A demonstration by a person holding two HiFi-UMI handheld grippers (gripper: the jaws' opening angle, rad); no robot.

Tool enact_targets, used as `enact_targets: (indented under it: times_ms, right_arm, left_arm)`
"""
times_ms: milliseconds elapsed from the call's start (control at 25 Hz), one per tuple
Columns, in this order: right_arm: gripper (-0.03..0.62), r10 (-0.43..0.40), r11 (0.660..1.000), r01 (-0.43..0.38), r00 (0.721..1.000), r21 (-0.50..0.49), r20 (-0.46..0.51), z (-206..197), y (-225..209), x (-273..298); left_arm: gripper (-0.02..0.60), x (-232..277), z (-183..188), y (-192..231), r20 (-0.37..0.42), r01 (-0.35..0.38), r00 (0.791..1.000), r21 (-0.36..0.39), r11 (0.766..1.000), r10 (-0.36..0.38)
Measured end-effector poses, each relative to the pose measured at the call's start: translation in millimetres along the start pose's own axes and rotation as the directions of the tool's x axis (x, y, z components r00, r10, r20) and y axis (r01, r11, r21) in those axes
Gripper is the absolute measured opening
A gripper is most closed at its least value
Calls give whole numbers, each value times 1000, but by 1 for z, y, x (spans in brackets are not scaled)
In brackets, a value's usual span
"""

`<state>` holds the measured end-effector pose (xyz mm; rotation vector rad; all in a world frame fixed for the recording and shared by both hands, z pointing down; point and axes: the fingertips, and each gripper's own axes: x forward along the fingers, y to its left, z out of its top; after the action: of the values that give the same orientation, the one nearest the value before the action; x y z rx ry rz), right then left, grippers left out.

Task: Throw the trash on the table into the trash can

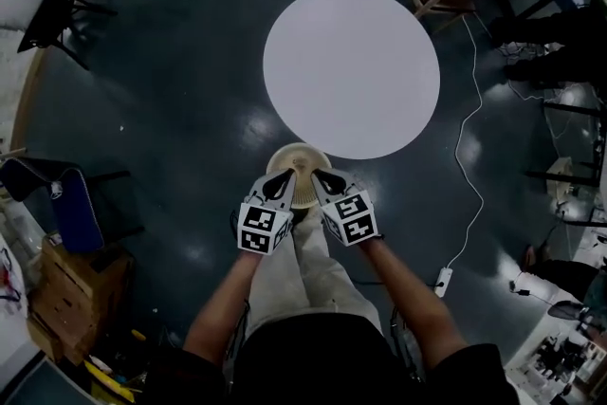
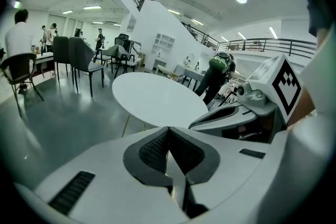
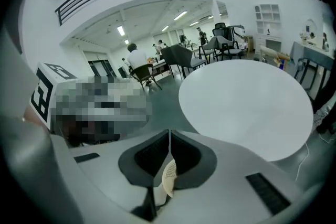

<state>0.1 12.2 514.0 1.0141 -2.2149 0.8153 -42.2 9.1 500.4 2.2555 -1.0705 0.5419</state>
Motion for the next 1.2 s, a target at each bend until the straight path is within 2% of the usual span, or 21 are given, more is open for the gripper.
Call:
enact_targets:
  times_ms: [160, 360, 560, 720, 920, 1080, 1200]
  right_arm:
    - [28, -11, 1000, 11, 998, 1, 67, 33, -2, -38]
    - [25, -15, 1000, 16, 990, -2, 137, 65, -5, -85]
    - [23, -10, 999, 20, 978, -43, 209, 94, -4, -126]
    - [20, -13, 998, 27, 960, -48, 280, 114, 1, -157]
    - [20, -21, 998, 38, 931, -40, 364, 137, 6, -199]
    - [20, -26, 998, 47, 908, -40, 419, 155, 11, -220]
    - [20, -27, 997, 53, 895, -48, 445, 165, 20, -232]
  left_arm:
    - [15, -8, 45, -25, 65, 13, 998, 36, 999, -16]
    - [15, -22, 82, -64, 80, 24, 996, 88, 996, -31]
    - [15, -40, 113, -92, 126, 10, 992, 109, 994, -24]
    - [15, -59, 138, -110, 166, 0, 986, 146, 989, -25]
    - [15, -85, 173, -137, 240, 18, 970, 133, 991, -49]
    - [15, -99, 185, -151, 257, 33, 964, 158, 987, -73]
    - [15, -111, 194, -152, 284, 20, 957, 151, 988, -63]
